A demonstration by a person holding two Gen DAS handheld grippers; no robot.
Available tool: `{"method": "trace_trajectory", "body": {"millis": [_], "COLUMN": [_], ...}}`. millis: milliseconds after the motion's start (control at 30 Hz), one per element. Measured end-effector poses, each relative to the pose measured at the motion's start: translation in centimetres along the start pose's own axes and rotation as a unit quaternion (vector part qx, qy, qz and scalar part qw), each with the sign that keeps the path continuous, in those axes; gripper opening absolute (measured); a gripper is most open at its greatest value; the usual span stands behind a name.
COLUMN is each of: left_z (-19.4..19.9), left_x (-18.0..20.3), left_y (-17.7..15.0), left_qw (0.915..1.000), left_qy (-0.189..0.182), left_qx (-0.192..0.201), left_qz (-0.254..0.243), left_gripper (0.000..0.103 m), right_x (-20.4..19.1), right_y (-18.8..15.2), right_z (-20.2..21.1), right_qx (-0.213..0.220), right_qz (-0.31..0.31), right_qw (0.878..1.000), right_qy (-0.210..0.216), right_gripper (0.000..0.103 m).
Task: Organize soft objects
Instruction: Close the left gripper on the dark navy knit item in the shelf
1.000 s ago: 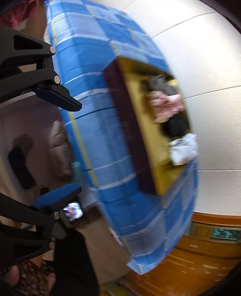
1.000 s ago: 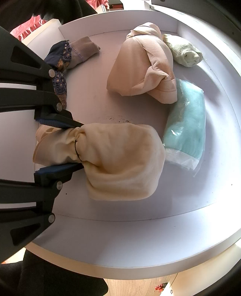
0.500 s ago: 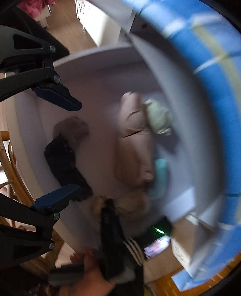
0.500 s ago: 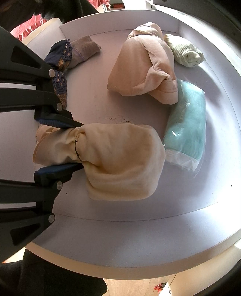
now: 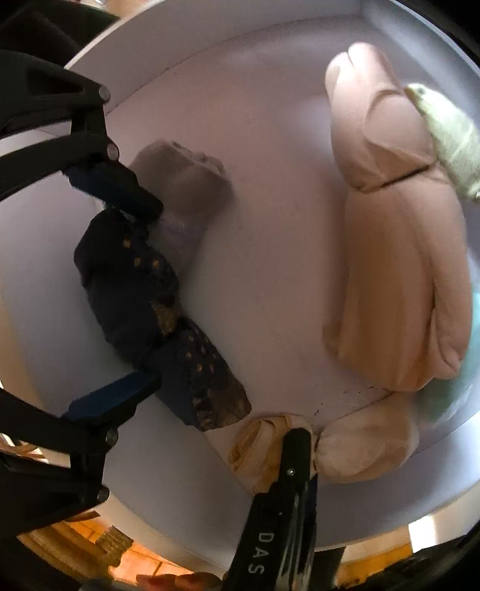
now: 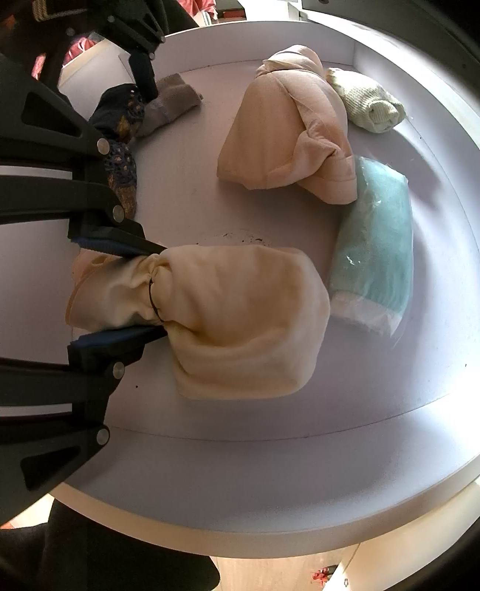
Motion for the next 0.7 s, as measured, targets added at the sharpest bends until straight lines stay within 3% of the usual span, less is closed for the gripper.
{"method": "trace_trajectory", "body": {"millis": [67, 200, 333, 467, 600, 700], "left_z": [-0.2, 0.2, 1.1, 2.8, 4.0, 3.5], "left_x": [0.1, -0.5, -2.1, -3.8, -3.2, -1.2], "left_y": [0.0, 0.5, 0.5, 0.8, 0.5, -0.1], "left_qw": [0.9999, 0.9942, 0.9911, 0.9806, 0.9872, 0.9931], "left_qy": [0.013, 0.091, 0.109, 0.157, 0.08, 0.031], "left_qx": [-0.002, 0.038, 0.075, 0.116, 0.133, 0.113], "left_qz": [-0.007, -0.044, -0.011, 0.011, 0.035, 0.007], "left_gripper": [0.09, 0.094, 0.094, 0.092, 0.092, 0.092], "right_x": [0.1, 0.2, 0.3, 0.4, 0.2, 0.2], "right_y": [0.0, 0.1, 0.1, 0.1, 0.1, 0.1], "right_z": [-0.1, -0.2, -0.3, -0.3, -0.3, -0.3], "right_qx": [0.0, 0.0, 0.0, 0.0, 0.0, 0.0], "right_qz": [0.0, 0.0, -0.001, 0.0, -0.001, 0.0], "right_qw": [1.0, 1.0, 1.0, 1.0, 1.0, 1.0], "right_qy": [0.0, -0.001, 0.0, -0.002, -0.002, -0.003], "right_gripper": [0.034, 0.034, 0.034, 0.034, 0.034, 0.034]}}
Point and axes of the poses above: each gripper's, at about its wrist camera, not at the fingertips, and z roughly against the way its jaws point, x to its right, y to its top, the point moved 8 cm from there along -z, roughly the way its jaws point, and after that the axes turned 1 degree about x, right-handed, at the moved point
